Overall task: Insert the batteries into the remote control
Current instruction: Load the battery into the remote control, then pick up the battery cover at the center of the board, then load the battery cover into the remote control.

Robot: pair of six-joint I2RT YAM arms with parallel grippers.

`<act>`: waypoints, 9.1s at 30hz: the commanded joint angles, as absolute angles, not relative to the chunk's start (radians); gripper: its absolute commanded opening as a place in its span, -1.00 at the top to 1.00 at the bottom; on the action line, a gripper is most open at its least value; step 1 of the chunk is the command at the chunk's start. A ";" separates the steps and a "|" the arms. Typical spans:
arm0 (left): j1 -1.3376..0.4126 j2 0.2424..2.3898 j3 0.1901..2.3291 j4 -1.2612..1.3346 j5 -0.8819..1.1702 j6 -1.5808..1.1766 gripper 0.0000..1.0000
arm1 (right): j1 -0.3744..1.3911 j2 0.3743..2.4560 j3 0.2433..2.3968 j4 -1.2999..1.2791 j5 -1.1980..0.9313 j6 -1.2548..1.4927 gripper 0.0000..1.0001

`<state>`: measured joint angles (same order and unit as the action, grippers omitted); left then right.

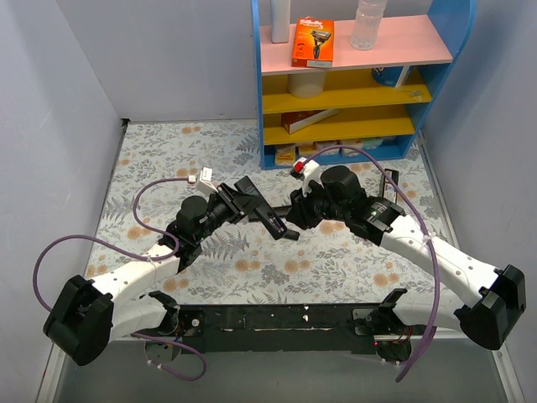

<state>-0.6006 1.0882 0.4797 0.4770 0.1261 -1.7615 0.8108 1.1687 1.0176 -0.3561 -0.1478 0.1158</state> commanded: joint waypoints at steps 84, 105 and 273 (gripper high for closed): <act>-0.597 0.790 0.084 0.727 0.097 -1.805 1.00 | 0.839 1.410 1.210 -0.350 -0.129 0.112 0.53; -0.597 0.902 0.127 0.827 0.015 -2.032 1.00 | 1.111 1.088 0.878 -0.016 0.156 0.311 0.49; -0.597 0.919 0.150 0.960 0.140 -2.117 1.00 | 1.141 1.011 0.810 0.112 0.230 0.240 -0.92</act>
<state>-0.5983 0.9089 0.1169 0.9043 0.1173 -1.9972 1.1599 1.0733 0.7322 0.1307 0.1837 0.1730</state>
